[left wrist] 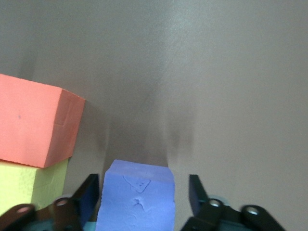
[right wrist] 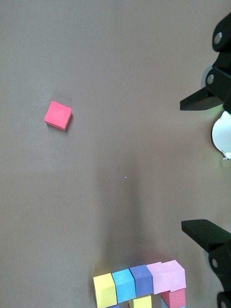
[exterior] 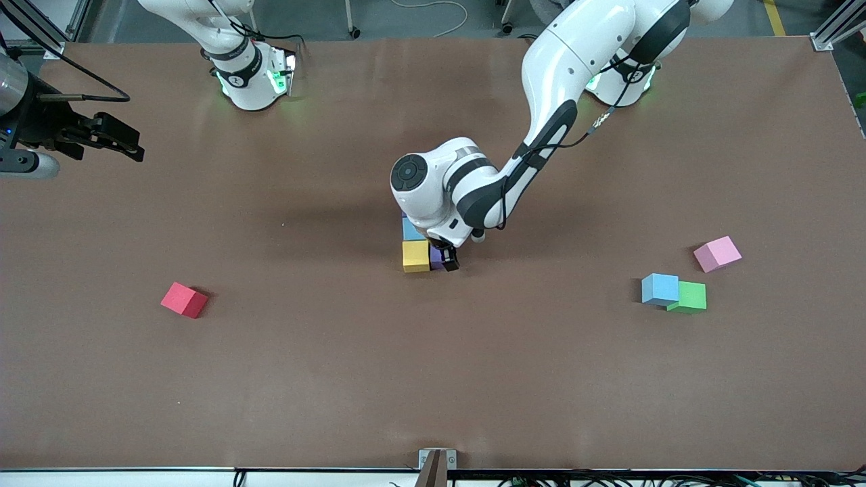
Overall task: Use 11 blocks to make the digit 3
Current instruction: 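Lower the purple block beside the yellow block with the left gripper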
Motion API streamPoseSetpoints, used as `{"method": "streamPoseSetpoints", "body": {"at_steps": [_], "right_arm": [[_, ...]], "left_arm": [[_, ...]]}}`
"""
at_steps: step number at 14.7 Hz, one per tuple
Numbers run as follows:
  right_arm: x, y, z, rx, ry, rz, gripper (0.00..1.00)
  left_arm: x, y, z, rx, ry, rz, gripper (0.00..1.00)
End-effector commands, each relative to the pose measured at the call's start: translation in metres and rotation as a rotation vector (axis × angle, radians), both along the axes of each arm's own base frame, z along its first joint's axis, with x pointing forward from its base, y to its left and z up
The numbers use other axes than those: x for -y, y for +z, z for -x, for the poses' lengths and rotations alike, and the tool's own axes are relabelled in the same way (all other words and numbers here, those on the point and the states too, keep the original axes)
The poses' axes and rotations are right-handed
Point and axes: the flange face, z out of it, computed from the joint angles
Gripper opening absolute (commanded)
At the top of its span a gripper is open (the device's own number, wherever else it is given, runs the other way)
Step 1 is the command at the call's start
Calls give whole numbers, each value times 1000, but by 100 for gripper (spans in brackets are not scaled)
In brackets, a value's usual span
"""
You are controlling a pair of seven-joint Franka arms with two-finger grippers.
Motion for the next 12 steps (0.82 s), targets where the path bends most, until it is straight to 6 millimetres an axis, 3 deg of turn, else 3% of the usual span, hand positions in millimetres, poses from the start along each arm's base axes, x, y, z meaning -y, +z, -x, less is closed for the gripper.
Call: {"method": "streamPoseSetpoints", "body": {"at_steps": [1, 3, 5, 9, 12], "right_arm": [[6, -7, 0, -19, -25, 0, 100], [10, -9, 1, -17, -32, 1, 100], [13, -6, 5, -14, -37, 1, 100], [13, -7, 28, 17, -38, 4, 100], [13, -4, 39, 38, -42, 4, 100]], "left_arm": [[6, 17, 2, 65, 156, 23, 100], [4, 40, -4, 77, 150, 42, 100], [3, 84, -7, 62, 117, 98, 100], [-33, 179, -26, 36, 11, 144, 100], [-70, 225, -39, -19, -190, 133, 100]]}}
